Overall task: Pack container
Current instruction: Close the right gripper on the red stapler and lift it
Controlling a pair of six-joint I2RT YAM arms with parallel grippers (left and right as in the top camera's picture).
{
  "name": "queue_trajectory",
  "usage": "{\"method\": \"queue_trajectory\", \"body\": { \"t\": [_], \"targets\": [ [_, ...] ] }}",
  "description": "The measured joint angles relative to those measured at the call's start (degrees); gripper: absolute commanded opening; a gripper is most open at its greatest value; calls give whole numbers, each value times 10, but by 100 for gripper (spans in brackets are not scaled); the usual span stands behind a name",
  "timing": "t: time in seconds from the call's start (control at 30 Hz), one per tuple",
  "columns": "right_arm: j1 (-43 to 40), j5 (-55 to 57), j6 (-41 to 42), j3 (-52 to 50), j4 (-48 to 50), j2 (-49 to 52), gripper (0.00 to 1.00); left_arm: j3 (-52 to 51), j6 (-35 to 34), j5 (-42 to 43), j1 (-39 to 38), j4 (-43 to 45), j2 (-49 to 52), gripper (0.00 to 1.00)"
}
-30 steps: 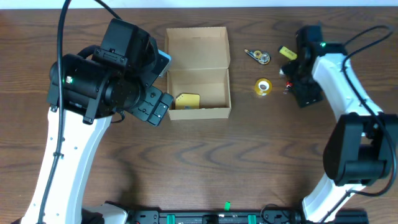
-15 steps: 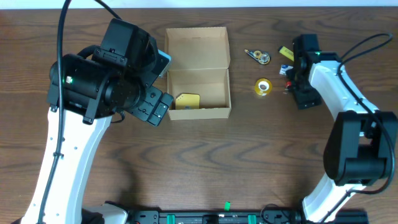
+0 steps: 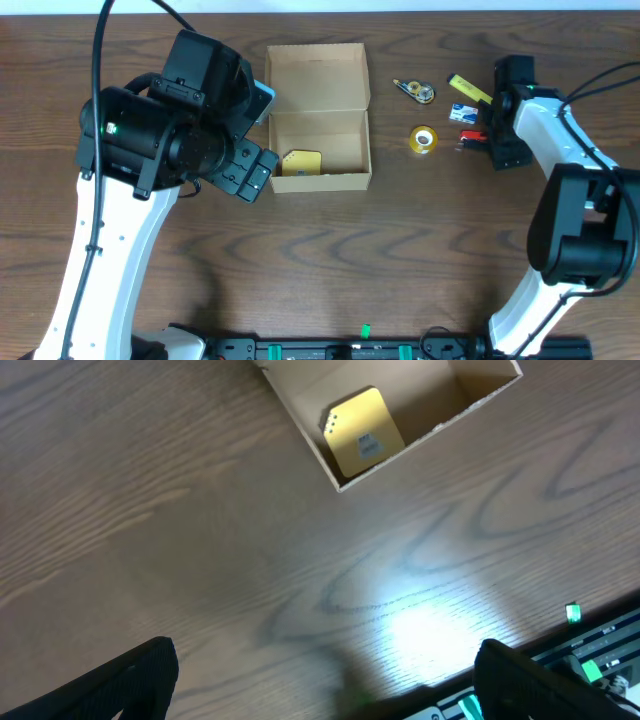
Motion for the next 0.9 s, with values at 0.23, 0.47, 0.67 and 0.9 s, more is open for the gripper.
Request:
{"method": "queue_trajectory", "body": {
  "t": [0.23,0.47,0.67,0.9],
  "targets": [
    [-4,-8,-4,0,22,9,77,0,0,0,0,0,0,95],
    [-4,-28,-4,0,52,26,76,0,0,0,0,0,0,95],
    [-4,-38,-4,0,53,37,75,0,0,0,0,0,0,95],
    [-5,-43,-2,0,53,37,72,0,0,0,0,0,0,95]
  ]
}}
